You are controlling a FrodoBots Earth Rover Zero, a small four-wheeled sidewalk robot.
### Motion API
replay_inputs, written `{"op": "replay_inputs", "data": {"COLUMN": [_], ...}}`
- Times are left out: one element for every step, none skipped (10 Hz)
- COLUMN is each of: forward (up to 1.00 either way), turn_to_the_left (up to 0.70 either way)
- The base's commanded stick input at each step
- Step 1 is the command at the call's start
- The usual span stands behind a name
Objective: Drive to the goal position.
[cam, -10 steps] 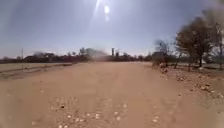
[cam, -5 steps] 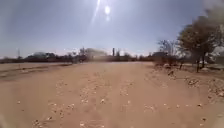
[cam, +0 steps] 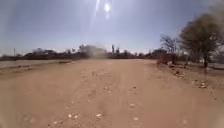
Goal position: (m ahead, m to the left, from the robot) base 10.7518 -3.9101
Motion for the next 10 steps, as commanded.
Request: {"op": "replay_inputs", "data": {"forward": [1.00, 1.00, 1.00, 1.00, 1.00, 1.00, 1.00, 1.00, 1.00, 1.00], "turn_to_the_left": [0.00, 0.00, 0.00, 0.00, 0.00, 0.00, 0.00, 0.00, 0.00, 0.00]}}
